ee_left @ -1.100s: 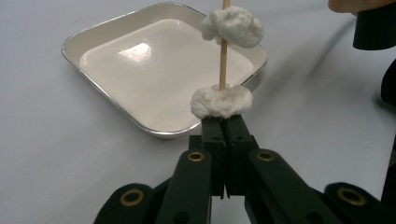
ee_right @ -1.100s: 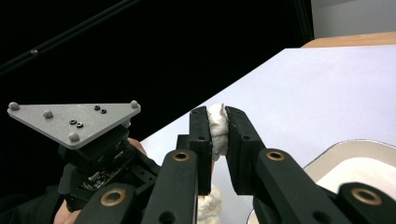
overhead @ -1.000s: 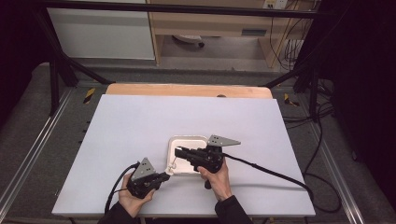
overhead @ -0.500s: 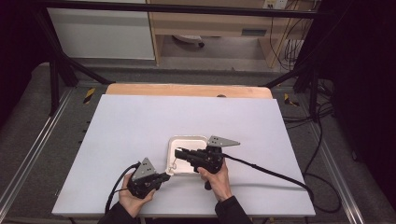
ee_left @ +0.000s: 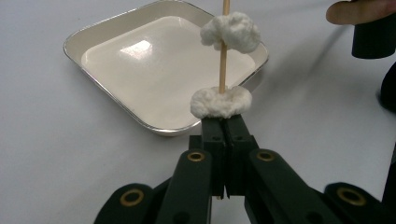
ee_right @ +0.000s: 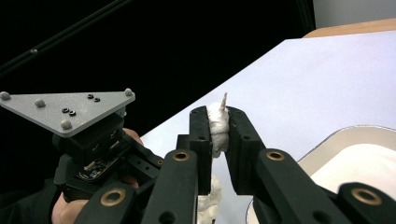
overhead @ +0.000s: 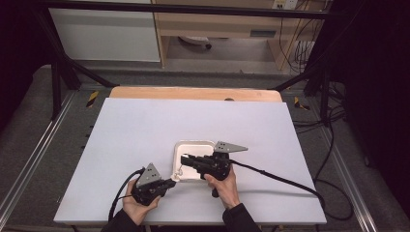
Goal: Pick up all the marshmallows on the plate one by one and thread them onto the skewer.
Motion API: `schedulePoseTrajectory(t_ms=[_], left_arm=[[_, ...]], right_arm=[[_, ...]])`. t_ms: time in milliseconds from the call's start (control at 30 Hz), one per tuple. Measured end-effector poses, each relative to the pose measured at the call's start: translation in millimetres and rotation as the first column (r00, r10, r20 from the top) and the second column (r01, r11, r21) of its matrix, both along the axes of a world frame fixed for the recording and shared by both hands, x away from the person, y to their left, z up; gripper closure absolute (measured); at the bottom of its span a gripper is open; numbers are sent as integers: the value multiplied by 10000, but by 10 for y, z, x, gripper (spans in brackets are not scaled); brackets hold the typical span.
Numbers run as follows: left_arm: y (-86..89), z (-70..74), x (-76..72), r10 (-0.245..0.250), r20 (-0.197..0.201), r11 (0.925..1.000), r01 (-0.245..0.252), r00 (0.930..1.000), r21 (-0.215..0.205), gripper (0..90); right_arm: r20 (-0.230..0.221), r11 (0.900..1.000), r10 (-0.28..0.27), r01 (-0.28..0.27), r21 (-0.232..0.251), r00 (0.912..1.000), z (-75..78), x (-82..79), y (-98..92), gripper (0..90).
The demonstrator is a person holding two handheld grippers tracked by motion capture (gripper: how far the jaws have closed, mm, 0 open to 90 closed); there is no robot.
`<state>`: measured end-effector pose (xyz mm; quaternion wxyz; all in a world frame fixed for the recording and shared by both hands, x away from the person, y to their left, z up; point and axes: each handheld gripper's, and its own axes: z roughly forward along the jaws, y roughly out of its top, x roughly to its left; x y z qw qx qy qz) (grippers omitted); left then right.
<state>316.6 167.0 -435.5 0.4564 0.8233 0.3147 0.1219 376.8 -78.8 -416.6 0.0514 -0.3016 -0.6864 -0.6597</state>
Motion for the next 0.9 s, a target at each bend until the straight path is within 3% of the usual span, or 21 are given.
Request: schedulePoseTrajectory(t_ms=[900], left_arm=[[-1,6,5,-40,13,10000,40,10000,13,893]], right_arm=[[-150,9998,189,-190,-75,9997,-32,-6,17,821]])
